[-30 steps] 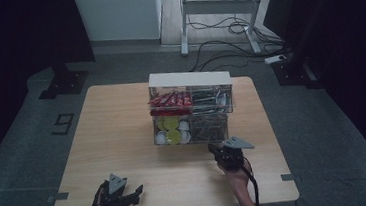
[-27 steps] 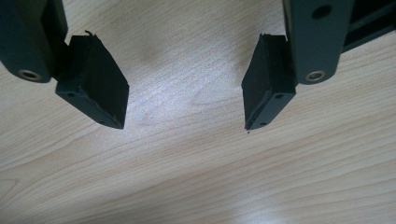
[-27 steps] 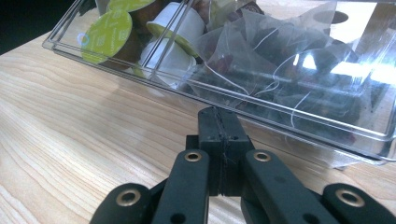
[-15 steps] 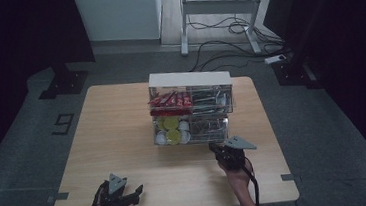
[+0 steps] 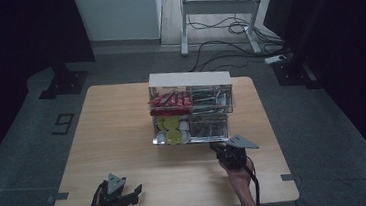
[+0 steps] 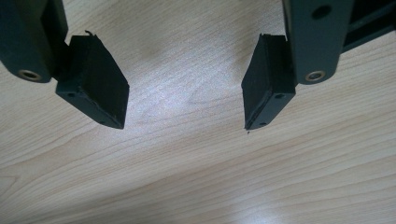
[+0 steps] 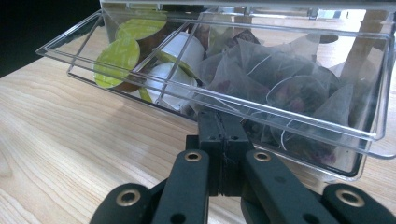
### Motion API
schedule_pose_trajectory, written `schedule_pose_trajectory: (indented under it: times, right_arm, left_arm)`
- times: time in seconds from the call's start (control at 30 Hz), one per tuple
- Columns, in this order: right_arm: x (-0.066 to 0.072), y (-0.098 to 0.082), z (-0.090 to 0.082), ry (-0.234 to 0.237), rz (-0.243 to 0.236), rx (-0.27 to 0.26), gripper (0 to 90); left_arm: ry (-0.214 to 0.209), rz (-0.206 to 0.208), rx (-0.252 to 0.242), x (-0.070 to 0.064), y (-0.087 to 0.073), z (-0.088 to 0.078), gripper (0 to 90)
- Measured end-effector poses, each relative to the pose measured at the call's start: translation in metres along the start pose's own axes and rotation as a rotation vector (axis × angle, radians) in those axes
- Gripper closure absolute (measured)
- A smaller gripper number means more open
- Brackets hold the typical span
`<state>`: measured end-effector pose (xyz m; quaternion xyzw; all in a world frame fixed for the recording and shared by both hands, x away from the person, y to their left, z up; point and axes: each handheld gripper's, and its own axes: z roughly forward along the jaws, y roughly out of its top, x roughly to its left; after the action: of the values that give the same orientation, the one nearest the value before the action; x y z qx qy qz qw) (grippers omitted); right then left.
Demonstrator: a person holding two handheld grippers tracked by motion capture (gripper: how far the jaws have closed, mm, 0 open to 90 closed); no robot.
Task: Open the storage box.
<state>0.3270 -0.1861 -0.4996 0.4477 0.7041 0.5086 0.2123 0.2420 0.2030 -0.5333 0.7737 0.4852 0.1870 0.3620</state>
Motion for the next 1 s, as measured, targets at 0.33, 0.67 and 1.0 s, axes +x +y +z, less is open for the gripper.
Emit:
schedule_pose_trajectory:
  times: [0.33, 0.67, 1.0]
  right_arm:
    - [-0.002, 0.007, -0.004, 0.007, 0.004, -0.011, 89.0]
    - [0.001, 0.012, -0.002, 0.006, -0.011, -0.008, 89.0]
    - [-0.001, 0.024, -0.003, -0.002, -0.021, -0.001, 89.0]
  left_arm:
    - [0.003, -0.011, -0.006, 0.002, 0.001, -0.002, 31.9]
    - [0.005, -0.020, -0.012, 0.003, 0.000, -0.002, 31.9]
    - [0.004, -0.021, -0.009, 0.004, 0.001, -0.003, 32.0]
